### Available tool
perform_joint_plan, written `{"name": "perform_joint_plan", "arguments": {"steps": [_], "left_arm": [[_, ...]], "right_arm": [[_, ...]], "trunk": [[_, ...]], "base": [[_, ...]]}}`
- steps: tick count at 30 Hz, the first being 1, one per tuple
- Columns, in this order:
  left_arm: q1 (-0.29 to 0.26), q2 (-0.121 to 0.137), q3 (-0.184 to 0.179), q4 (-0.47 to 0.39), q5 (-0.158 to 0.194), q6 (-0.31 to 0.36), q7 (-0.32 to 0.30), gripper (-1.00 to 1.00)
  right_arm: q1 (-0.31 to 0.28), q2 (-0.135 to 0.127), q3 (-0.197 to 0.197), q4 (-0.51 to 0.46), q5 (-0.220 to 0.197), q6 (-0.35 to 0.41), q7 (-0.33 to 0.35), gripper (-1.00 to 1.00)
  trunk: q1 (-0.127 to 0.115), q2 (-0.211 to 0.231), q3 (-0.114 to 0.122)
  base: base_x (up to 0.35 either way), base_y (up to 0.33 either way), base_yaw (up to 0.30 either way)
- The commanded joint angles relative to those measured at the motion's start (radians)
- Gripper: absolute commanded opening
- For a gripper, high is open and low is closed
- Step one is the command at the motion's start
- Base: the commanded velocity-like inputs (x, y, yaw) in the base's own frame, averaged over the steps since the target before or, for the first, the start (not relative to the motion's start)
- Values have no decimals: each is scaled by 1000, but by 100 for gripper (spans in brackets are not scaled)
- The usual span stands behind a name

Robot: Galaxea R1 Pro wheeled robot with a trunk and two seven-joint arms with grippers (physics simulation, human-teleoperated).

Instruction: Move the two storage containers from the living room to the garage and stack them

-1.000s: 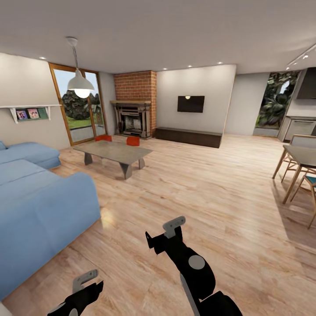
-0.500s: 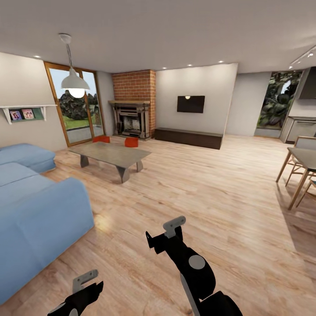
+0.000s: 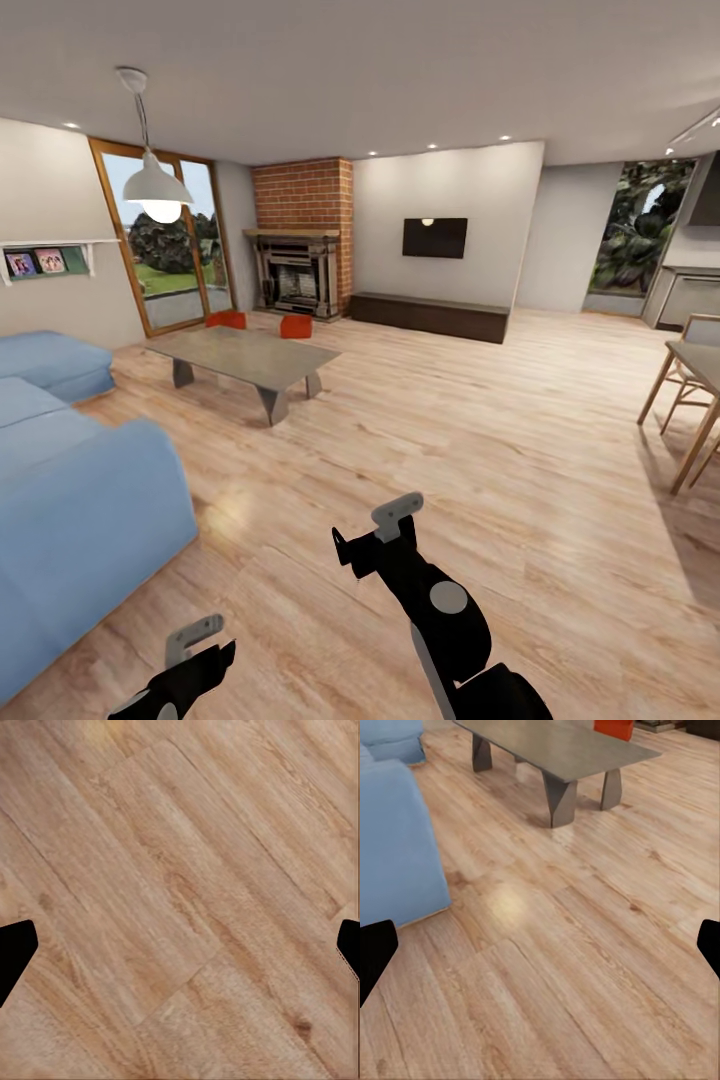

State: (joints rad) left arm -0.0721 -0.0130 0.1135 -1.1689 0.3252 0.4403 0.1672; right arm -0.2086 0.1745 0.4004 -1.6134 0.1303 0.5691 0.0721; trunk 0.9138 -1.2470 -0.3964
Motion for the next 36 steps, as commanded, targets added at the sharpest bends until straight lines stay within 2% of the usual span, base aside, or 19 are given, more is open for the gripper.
{"name": "perform_joint_plan", "arguments": {"steps": [1, 20, 36], "left_arm": [[0, 0, 0, 0, 0, 0, 0, 100], [0, -1, 0, 1, 0, 0, 0, 100], [0, -1, 0, 6, 0, 0, 0, 100]], "right_arm": [[0, 0, 0, 0, 0, 0, 0, 100], [0, 0, 1, 1, 0, 2, 0, 100], [0, 0, 2, 1, 0, 5, 0, 100]], "trunk": [[0, 0, 0], [0, 0, 0], [0, 0, 0]], "base": [[337, -97, 0], [337, -132, 0], [337, -49, 0]]}}
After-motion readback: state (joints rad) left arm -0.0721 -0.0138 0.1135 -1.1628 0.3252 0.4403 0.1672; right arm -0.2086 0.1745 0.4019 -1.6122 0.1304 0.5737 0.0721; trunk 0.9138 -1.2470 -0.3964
